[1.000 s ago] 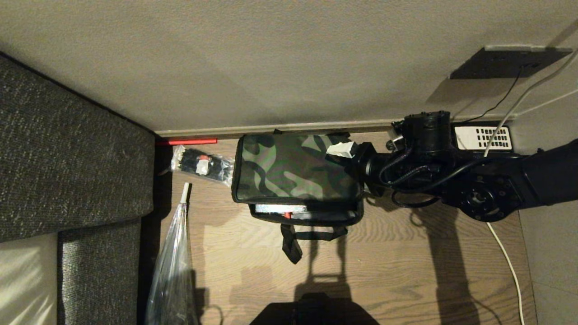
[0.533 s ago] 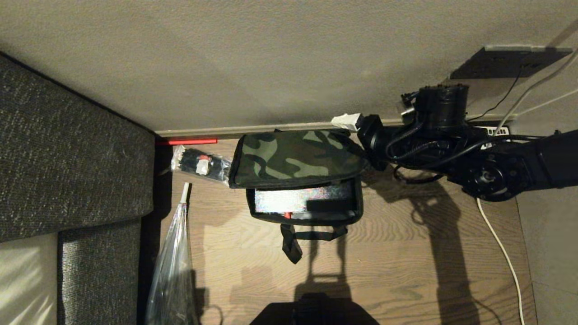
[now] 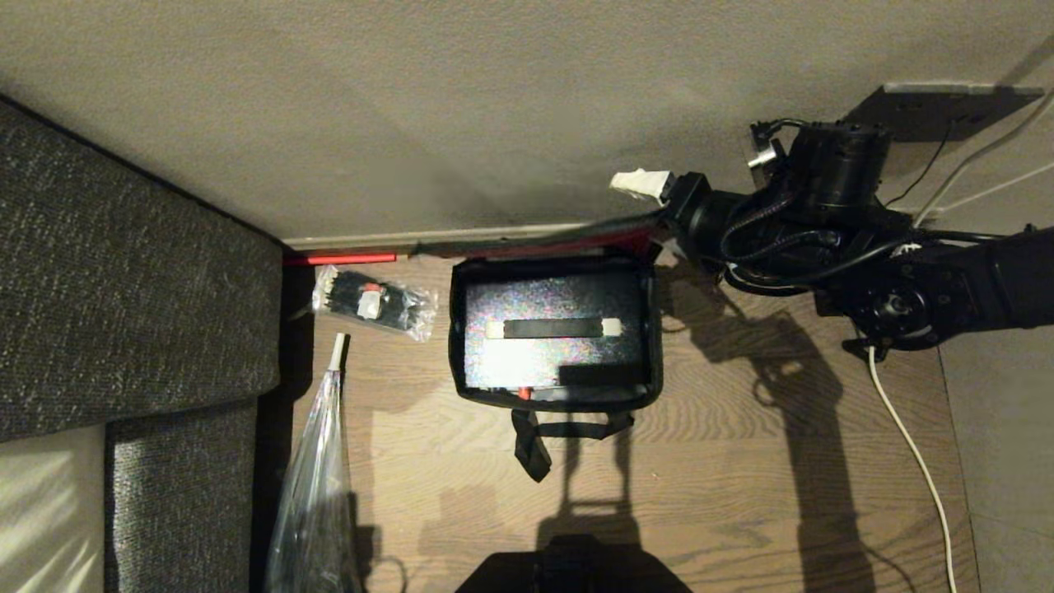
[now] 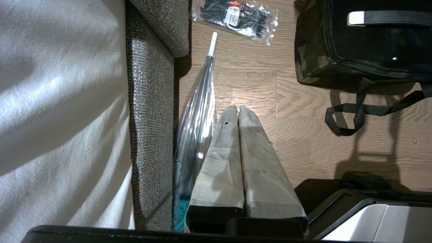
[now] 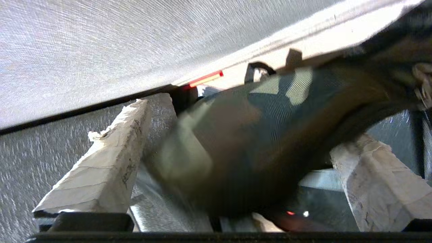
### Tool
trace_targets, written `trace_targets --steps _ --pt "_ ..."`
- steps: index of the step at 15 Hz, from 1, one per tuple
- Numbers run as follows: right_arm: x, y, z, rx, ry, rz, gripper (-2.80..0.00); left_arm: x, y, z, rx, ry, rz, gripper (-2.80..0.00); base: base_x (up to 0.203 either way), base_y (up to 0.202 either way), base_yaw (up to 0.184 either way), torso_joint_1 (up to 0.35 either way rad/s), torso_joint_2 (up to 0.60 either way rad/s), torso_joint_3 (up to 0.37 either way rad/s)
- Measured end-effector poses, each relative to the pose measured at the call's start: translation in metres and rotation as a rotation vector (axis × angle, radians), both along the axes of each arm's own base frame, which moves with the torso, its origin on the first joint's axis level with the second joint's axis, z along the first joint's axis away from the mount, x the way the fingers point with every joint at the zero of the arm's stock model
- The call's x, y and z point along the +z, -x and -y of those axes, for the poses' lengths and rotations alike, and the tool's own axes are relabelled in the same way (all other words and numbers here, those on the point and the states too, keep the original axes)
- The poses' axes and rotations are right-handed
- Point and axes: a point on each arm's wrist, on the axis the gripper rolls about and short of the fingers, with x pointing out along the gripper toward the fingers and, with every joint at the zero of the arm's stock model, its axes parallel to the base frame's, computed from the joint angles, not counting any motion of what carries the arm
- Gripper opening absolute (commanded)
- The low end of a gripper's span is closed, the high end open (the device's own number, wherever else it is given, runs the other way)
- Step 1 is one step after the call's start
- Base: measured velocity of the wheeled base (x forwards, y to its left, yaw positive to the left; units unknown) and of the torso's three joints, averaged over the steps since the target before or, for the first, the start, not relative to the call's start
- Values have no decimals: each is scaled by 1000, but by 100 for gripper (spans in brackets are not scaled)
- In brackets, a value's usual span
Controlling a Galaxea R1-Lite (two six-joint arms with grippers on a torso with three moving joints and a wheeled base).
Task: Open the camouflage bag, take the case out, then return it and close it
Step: Open the top of the storage box
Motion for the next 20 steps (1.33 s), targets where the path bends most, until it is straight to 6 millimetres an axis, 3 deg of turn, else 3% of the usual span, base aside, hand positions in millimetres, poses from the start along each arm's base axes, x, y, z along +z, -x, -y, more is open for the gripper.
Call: trace_targets --steps 10,20 --pt "11 -1 7 -19 75 148 0 0 0 0 0 0 0 -280 0 0 0 0 0 0" --pt "1 -14 5 -56 211 313 0 0 0 0 0 0 0 -280 0 0 0 0 0 0"
